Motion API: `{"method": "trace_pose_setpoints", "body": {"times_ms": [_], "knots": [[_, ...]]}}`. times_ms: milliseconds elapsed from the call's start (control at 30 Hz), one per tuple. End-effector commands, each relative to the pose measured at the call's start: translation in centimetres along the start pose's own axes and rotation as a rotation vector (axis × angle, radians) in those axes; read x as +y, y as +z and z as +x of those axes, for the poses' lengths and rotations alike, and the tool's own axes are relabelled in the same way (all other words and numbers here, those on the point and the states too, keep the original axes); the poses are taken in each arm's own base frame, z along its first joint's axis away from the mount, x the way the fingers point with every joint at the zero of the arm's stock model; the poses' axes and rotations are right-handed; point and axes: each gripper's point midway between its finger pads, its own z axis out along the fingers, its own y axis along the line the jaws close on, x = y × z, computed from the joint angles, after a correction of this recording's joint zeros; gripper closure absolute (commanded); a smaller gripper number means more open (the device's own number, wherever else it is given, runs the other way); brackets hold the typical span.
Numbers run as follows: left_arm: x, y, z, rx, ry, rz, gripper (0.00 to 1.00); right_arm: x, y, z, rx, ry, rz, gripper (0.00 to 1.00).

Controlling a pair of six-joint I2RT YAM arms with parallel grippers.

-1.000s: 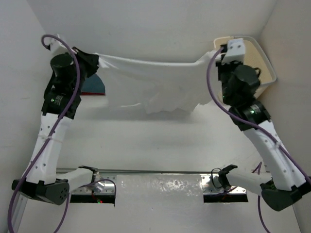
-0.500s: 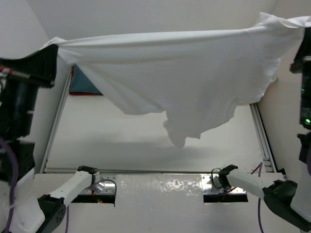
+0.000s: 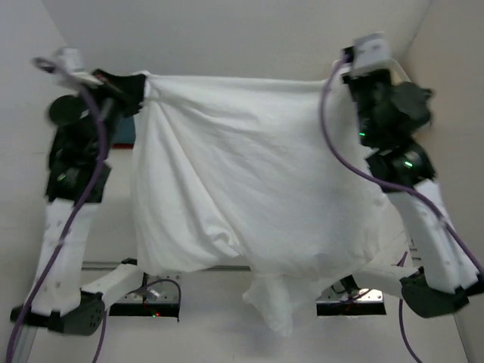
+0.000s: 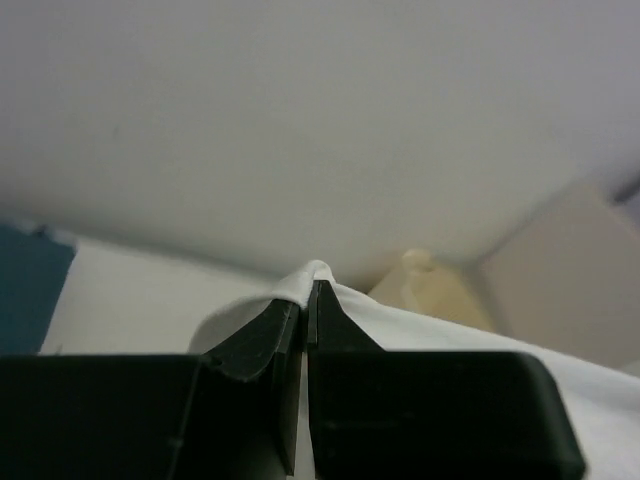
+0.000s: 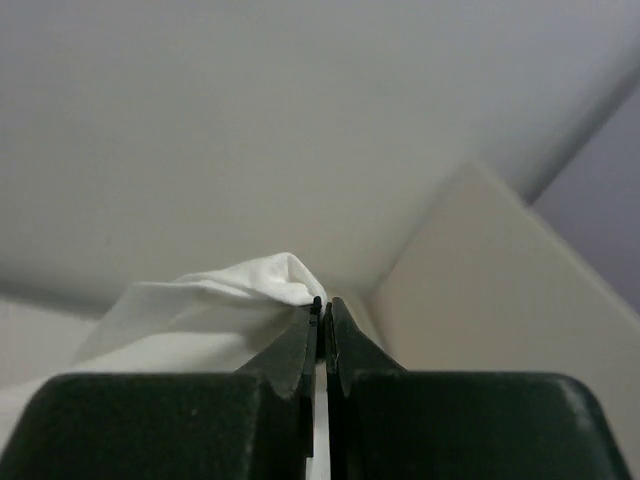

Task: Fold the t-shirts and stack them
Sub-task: Flatten out the tshirt

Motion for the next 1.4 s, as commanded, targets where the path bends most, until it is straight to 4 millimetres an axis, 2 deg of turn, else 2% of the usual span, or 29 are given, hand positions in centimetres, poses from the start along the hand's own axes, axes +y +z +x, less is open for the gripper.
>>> {"method": "trace_pose_setpoints", "body": {"times_ms": [0, 33, 67, 100, 133, 167, 200, 233, 267, 333, 367, 467, 533, 567, 600, 633, 667, 700, 733, 767, 833, 867, 933, 1000, 1067, 1167, 1267, 1300, 1367], "knots": [[11.2, 4.7, 12.5, 0.233, 0.027, -0.337, 1.0, 8.0, 3.2, 10.4, 0.202, -0.075, -0.102, 1.0], [12.4, 5.1, 14.6, 0.269, 0.029, -0.347, 0.98, 9.9, 4.1, 13.8, 0.262, -0.042, -0.13, 1.0], [14.2, 5.7, 18.2, 0.343, 0.043, -0.36, 0.92, 12.3, 4.6, 15.9, 0.274, -0.032, -0.207, 1.0], [14.9, 6.0, 19.8, 0.376, 0.048, -0.358, 0.62, 13.7, 5.0, 19.4, 0.322, -0.015, -0.219, 1.0], [15.7, 6.4, 21.4, 0.408, 0.05, -0.361, 0.42, 15.3, 5.2, 21.8, 0.359, -0.029, -0.259, 0.97], [17.2, 7.0, 23.8, 0.456, 0.062, -0.387, 0.25, 18.0, 5.8, 25.3, 0.417, -0.046, -0.306, 0.87], [17.9, 7.2, 24.9, 0.488, 0.071, -0.405, 0.05, 19.0, 6.1, 27.3, 0.456, -0.045, -0.309, 0.76], [19.2, 6.6, 26.4, 0.557, 0.083, -0.454, 0.0, 20.5, 6.2, 29.0, 0.487, -0.043, -0.352, 0.6], [20.4, 7.1, 27.5, 0.596, 0.106, -0.499, 0.0, 22.5, 6.2, 31.4, 0.55, -0.031, -0.384, 0.34], [21.9, 6.7, 28.6, 0.636, 0.126, -0.563, 0.0, 24.1, 5.8, 33.1, 0.608, -0.031, -0.443, 0.16], [22.8, 6.3, 29.3, 0.649, 0.128, -0.593, 0.0, 24.7, 5.7, 33.7, 0.627, -0.022, -0.462, 0.01], [23.4, 4.8, 31.0, 0.698, 0.088, -0.614, 0.0, 26.3, 2.5, 33.8, 0.702, 0.061, -0.55, 0.01], [22.6, 3.5, 32.7, 0.75, 0.038, -0.552, 0.0, 27.1, 0.0, 33.4, 0.749, 0.118, -0.596, 0.01], [21.9, 3.0, 33.6, 0.776, 0.023, -0.515, 0.0, 27.3, -2.8, 33.5, 0.795, 0.14, -0.604, 0.01], [21.3, 2.7, 34.3, 0.79, 0.012, -0.481, 0.0, 27.2, -4.4, 33.8, 0.834, 0.147, -0.6, 0.01], [20.7, 1.5, 35.8, 0.846, 0.001, -0.444, 0.0, 27.2, -7.4, 35.8, 0.919, 0.16, -0.582, 0.01], [19.4, 0.9, 37.1, 0.884, 0.008, -0.408, 0.0, 27.0, -9.7, 36.6, 0.982, 0.181, -0.57, 0.01], [18.6, 0.4, 38.2, 0.919, 0.005, -0.371, 0.0, 26.7, -11.1, 36.3, 1.015, 0.271, -0.526, 0.01], [17.9, 0.0, 39.2, 0.946, 0.021, -0.342, 0.0, 26.5, -14.3, 38.3, 1.098, 0.27, -0.52, 0.01], [16.3, -0.4, 40.4, 0.973, 0.038, -0.294, 0.0, 26.2, -16.4, 39.1, 1.169, 0.293, -0.492, 0.01], [14.5, -0.1, 42.2, 1.005, 0.042, -0.217, 0.0, 25.2, -19.0, 40.1, 1.234, 0.283, -0.468, 0.01], [13.8, -0.2, 43.0, 1.02, 0.035, -0.196, 0.0, 24.6, -21.0, 41.4, 1.3, 0.255, -0.45, 0.01], [13.3, 0.3, 44.8, 1.049, -0.014, -0.16, 0.0, 24.4, -22.9, 42.6, 1.358, 0.244, -0.444, 0.01], [14.3, 0.4, 47.1, 1.096, -0.023, -0.171, 0.0, 24.6, -23.3, 43.3, 1.379, 0.247, -0.438, 0.01], [14.6, 1.4, 48.1, 1.107, -0.015, -0.178, 0.0, 24.8, -23.2, 44.4, 1.399, 0.254, -0.415, 0.01], [16.3, 2.2, 50.3, 1.158, 0.013, -0.225, 0.0, 25.6, -22.1, 45.7, 1.412, 0.304, -0.411, 0.01], [18.3, 3.9, 51.6, 1.174, 0.03, -0.292, 0.0, 26.3, -19.6, 46.5, 1.393, 0.294, -0.407, 0.01], [19.1, 5.0, 51.5, 1.159, 0.027, -0.305, 0.0, 26.6, -17.5, 46.3, 1.35, 0.302, -0.394, 0.01], [20.5, 6.1, 51.4, 1.139, 0.024, -0.335, 0.0, 27.5, -16.2, 47.4, 1.353, 0.289, -0.413, 0.01]]}}
